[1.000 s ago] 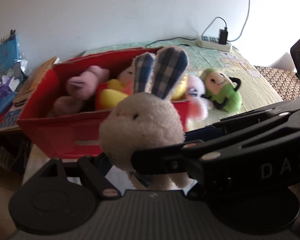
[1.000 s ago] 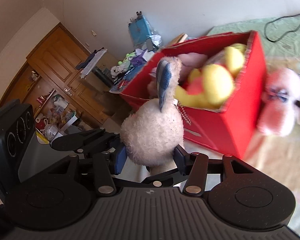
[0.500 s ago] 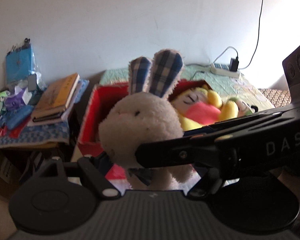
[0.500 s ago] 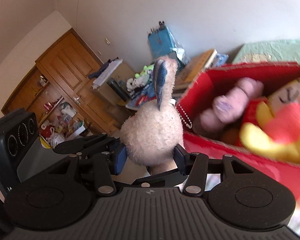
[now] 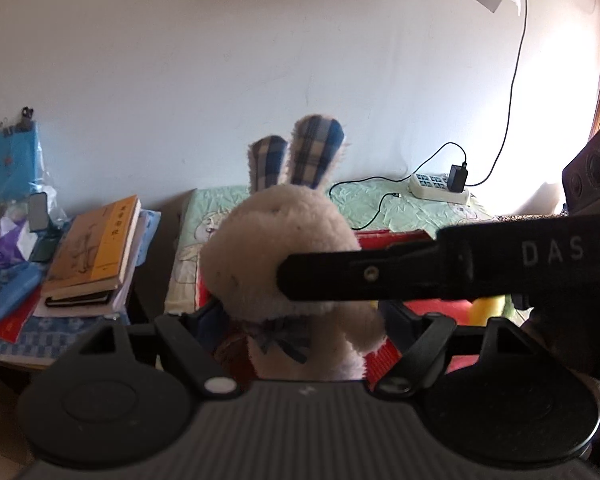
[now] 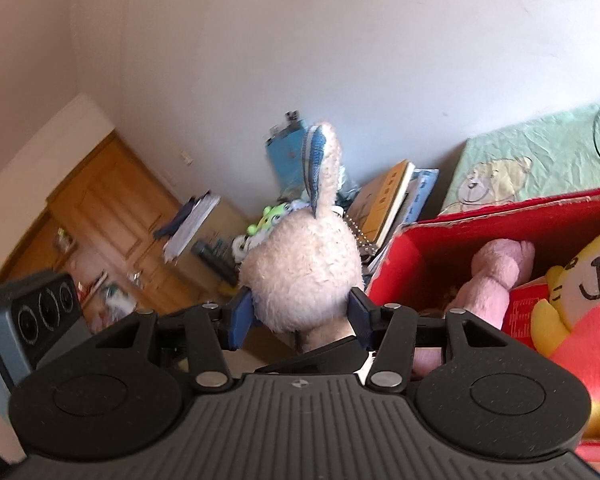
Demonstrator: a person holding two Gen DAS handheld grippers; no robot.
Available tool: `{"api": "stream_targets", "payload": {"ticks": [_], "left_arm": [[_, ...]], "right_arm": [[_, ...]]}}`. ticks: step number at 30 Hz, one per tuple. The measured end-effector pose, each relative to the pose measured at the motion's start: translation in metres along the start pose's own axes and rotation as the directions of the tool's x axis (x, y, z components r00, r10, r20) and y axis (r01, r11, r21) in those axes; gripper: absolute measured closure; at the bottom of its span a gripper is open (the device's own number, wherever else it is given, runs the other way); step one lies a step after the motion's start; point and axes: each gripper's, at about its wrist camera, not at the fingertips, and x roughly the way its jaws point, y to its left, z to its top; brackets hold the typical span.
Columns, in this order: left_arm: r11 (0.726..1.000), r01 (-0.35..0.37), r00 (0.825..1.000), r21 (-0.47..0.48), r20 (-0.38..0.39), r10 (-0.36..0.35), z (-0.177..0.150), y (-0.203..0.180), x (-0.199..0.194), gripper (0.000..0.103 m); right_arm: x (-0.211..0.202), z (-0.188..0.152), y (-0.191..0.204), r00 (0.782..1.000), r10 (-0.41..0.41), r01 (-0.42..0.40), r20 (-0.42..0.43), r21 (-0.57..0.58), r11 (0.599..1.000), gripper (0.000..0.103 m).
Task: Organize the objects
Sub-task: 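Lift the white bunny with the right gripper and carry it over the red box, then lower the white bunny into the red box and open the right gripper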
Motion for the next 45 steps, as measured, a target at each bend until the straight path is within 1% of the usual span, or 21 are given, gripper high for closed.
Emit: {"api": "stream_targets", "payload": {"ticks": [4, 9, 14, 19, 23, 27, 31, 41, 43, 45], "left_arm": [[1.0, 0.014, 0.999, -0.022, -0.034, -0.015, 0.002, 0.011, 0.023, 0.023], [0.999, 0.014, 0.996, -0.034, -0.083, -0.017, -0.001, 0.02, 0.05, 0.023], [0.999, 0.007, 0.992, -0.039, -0.122, -0.012, -0.004, 0.025, 0.072, 0.023], [0.998, -0.013, 0.988, -0.06, -0.157, 0.003, -0.008, 0.029, 0.087, 0.023], [0.998, -0.027, 0.984, -0.054, -0.175, 0.017, -0.01, 0.026, 0.092, 0.023], [0.998, -0.05, 0.983, -0.027, -0.18, 0.044, -0.012, 0.02, 0.095, 0.023], [0.998, -0.058, 0.978, -0.035, -0.205, 0.05, -0.015, 0.02, 0.1, 0.023], [0.997, -0.069, 0.969, -0.032, -0.24, 0.059, -0.024, 0.017, 0.105, 0.02], [0.997, -0.078, 0.967, -0.017, -0.243, 0.072, -0.026, 0.015, 0.104, 0.02], [0.995, -0.1, 0.964, 0.007, -0.247, 0.099, -0.029, 0.013, 0.104, 0.02]], "right_arm": [[0.014, 0.006, -0.013, 0.999, -0.038, 0.038, -0.001, 0.045, 0.998, 0.049], [0.029, 0.009, -0.033, 0.998, -0.063, 0.066, -0.026, 0.132, 0.989, 0.05], [0.039, 0.01, -0.048, 0.995, -0.09, 0.098, -0.051, 0.179, 0.979, 0.05], [0.047, 0.008, -0.065, 0.993, -0.089, 0.107, -0.081, 0.255, 0.961, 0.05], [0.049, 0.003, -0.076, 0.989, -0.113, 0.139, -0.101, 0.318, 0.938, 0.051], [0.051, 0.001, -0.08, 0.982, -0.139, 0.173, -0.126, 0.324, 0.93, 0.052], [0.054, -0.002, -0.087, 0.98, -0.142, 0.184, -0.143, 0.345, 0.92, 0.056], [0.055, -0.009, -0.096, 0.987, -0.099, 0.136, -0.126, 0.333, 0.933, 0.056], [0.054, -0.011, -0.097, 0.987, -0.08, 0.123, -0.137, 0.347, 0.93, 0.055], [0.052, -0.011, -0.099, 0.987, -0.059, 0.11, -0.147, 0.372, 0.922, 0.056]]}}
